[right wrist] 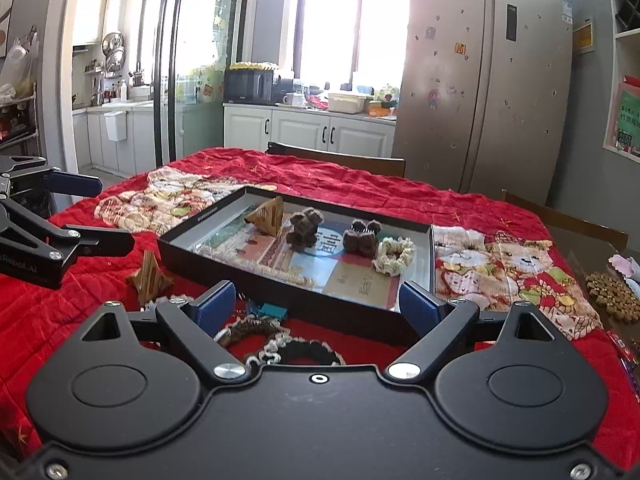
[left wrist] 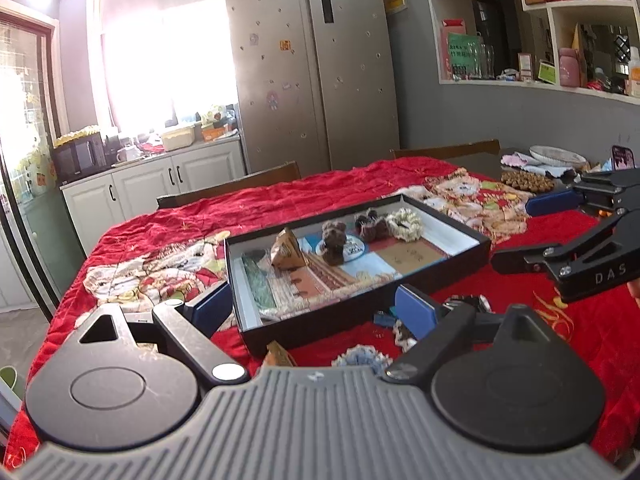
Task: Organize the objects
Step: 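Move both open tools out of the box toward the crochet rings on the bedspread, then grasp the blue-white crochet ring with left tool while right tool grasps the black-white crochet ring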
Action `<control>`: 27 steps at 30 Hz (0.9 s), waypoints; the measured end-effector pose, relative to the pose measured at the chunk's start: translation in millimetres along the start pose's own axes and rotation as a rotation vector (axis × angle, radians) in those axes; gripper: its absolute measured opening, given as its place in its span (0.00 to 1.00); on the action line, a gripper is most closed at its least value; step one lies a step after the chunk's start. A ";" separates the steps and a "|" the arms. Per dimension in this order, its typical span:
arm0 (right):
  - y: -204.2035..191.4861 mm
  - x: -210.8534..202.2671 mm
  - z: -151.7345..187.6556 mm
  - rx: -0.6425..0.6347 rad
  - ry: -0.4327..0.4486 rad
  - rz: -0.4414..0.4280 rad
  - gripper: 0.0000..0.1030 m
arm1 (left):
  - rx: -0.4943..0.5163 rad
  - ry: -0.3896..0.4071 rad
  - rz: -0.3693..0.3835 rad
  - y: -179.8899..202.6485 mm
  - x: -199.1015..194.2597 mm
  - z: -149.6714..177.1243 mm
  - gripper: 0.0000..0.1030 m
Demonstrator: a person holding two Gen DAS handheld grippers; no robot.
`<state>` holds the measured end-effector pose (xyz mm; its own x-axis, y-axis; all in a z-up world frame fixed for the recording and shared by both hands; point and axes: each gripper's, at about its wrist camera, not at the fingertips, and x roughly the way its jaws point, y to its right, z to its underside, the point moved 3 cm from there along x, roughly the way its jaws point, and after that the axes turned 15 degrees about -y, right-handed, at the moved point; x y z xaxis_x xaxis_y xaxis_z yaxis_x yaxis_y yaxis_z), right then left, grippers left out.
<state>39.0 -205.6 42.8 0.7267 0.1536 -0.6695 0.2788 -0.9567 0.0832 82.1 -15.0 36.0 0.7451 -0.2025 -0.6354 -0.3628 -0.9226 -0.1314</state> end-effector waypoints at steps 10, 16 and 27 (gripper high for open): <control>-3.2 22.5 26.8 -0.007 -0.085 -0.036 0.71 | 0.114 -0.058 0.052 21.5 18.6 28.5 0.91; -16.3 31.8 37.9 -0.056 -0.102 -0.056 0.60 | 0.158 -0.086 0.099 31.1 30.5 38.8 0.90; -27.2 56.8 45.8 -0.102 -0.132 -0.069 0.40 | 0.206 -0.133 0.127 42.0 53.8 49.9 0.84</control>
<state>44.0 -182.1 -31.3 0.6169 0.1778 -0.7667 0.3921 -0.9141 0.1036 79.1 -48.3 -41.7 0.6116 -0.2547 -0.7490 -0.5645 -0.8038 -0.1876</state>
